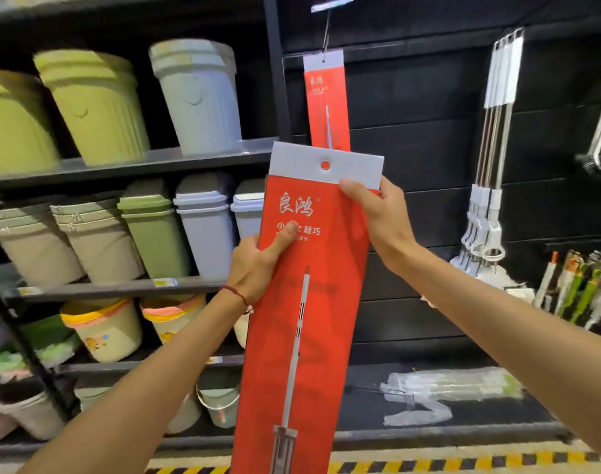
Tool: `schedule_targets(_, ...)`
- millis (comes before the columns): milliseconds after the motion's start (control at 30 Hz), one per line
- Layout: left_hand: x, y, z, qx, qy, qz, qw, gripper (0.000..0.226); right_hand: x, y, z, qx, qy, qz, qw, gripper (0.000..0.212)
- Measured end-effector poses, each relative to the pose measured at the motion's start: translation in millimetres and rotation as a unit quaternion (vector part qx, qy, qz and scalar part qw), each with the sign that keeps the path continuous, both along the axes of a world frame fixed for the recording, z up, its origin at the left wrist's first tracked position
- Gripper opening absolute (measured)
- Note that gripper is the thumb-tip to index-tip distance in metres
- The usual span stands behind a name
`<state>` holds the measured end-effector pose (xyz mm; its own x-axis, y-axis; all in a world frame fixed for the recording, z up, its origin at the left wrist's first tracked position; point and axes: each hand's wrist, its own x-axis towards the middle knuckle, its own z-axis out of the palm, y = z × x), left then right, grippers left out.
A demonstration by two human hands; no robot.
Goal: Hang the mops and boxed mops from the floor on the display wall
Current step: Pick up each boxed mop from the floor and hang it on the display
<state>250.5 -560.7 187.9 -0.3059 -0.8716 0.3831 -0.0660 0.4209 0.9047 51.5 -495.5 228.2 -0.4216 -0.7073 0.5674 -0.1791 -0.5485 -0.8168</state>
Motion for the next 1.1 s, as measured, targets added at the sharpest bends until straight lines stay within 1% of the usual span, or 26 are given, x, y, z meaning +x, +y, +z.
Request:
schedule_targets(33, -12, -5, 10, -0.004, 0.004, 0.006, 1.0, 0.06, -12, -6, 12, -0.006, 0.002, 0.007, 1.0, 0.039)
schedule_targets(133, -49, -19, 43, -0.011, 0.027, 0.002, 1.0, 0.054, -48, -23, 48, -0.026, 0.008, 0.022, 0.999, 0.039)
schedule_targets(233, -86, -33, 74, -0.017, 0.034, 0.002, 0.999, 0.062, -82, -42, 83, -0.04, 0.011, 0.028, 0.999, 0.039)
schedule_targets(333, -117, -53, 100, -0.016, 0.036, 0.009, 0.999, 0.064, -112, -64, 116, -0.05, 0.031, 0.033, 0.998, 0.038)
schedule_targets(433, -144, -76, 123, -0.015, 0.036, 0.024, 0.999, 0.069, -136, -89, 142, -0.052, 0.053, 0.015, 0.997, 0.037)
schedule_targets(500, -160, -93, 135, -0.006, 0.037, 0.02, 0.999, 0.075, -151, -109, 157, -0.053, 0.054, 0.003, 0.997, 0.039)
schedule_targets(567, -175, -109, 146, -0.001, 0.039, 0.006, 0.999, 0.074, -166, -129, 169, -0.053, 0.047, -0.007, 0.997, 0.038)
schedule_targets(633, -188, -127, 153, 0.006, 0.035, -0.008, 0.999, 0.07, -179, -152, 177, -0.052, 0.044, -0.006, 0.998, 0.031)
schedule_targets(700, -199, -150, 157, 0.011, 0.037, -0.019, 0.999, 0.07, -191, -178, 183, -0.05, 0.052, -0.005, 0.997, 0.025)
schedule_targets(833, -217, -212, 166, 0.018, 0.041, -0.022, 0.999, 0.082, -211, -230, 194, -0.053, 0.059, -0.012, 0.997, 0.023)
schedule_targets(967, -232, -275, 182, 0.014, 0.054, -0.026, 0.998, 0.087, -225, -284, 215, -0.06, 0.072, -0.013, 0.996, 0.028)
schedule_targets(1100, -248, -330, 204, -0.006, 0.063, -0.028, 0.998, 0.086, -237, -334, 239, -0.07, 0.082, -0.02, 0.994, 0.048)
